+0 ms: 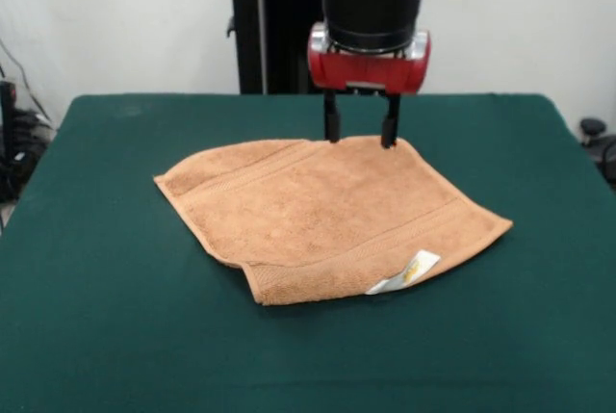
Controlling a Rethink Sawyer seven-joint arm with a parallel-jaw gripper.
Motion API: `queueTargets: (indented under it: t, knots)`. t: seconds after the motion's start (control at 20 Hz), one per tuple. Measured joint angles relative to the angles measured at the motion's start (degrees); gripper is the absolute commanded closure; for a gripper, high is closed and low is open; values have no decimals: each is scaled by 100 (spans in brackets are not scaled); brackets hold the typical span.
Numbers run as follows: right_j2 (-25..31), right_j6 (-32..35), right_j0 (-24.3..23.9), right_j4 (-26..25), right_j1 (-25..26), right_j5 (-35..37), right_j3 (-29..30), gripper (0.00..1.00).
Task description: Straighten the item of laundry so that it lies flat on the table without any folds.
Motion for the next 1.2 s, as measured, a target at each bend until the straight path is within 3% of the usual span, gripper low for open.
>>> queueTargets:
  t: [0.95,1.2]
  knots:
    - [-415,0,-543,-81,448,-656,159,0]
    - [-617,0,-637,-215,818,-1123,155,0]
